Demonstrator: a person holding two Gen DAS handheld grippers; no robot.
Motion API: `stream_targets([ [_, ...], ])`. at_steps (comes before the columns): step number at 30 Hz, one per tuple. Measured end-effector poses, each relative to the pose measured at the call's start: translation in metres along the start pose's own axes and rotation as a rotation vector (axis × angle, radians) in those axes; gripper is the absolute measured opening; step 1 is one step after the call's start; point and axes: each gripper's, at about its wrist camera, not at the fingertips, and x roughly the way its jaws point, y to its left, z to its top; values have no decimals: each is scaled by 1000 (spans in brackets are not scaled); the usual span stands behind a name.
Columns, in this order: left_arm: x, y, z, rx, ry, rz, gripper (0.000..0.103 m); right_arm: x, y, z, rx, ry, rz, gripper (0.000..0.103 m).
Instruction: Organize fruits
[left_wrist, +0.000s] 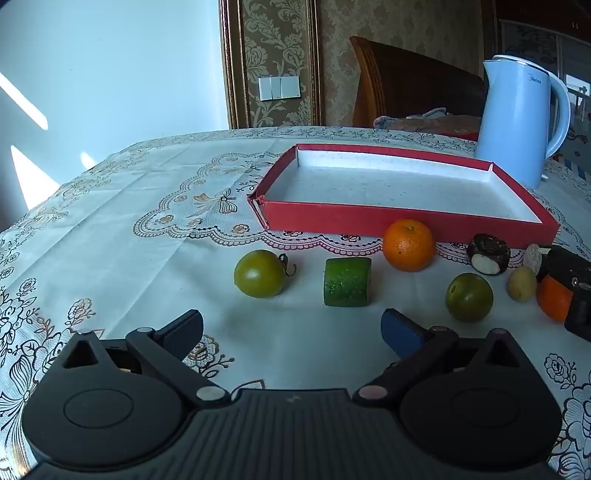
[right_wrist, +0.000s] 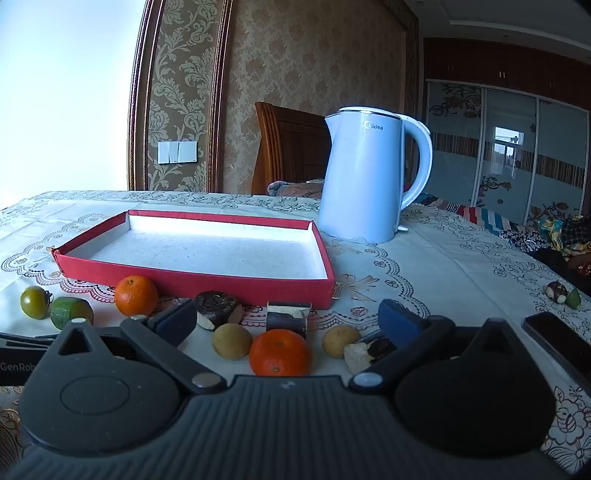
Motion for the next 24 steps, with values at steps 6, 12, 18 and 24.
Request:
stream_targets([
  [6,0,0,0,8,-6,7,103,0,0,0,-3,3,-1,103],
  [12,-1,-3,-1,6,-4,3,103,-1,-1,0,-2,2,-1,103],
  [18,0,-2,0,-3,-8,-4,103,-1,-2,-1,2,1,2,103],
  [24,-4,0,-2,-8,-17,-18,103,-3,-1,0,2,-11,-8,103],
])
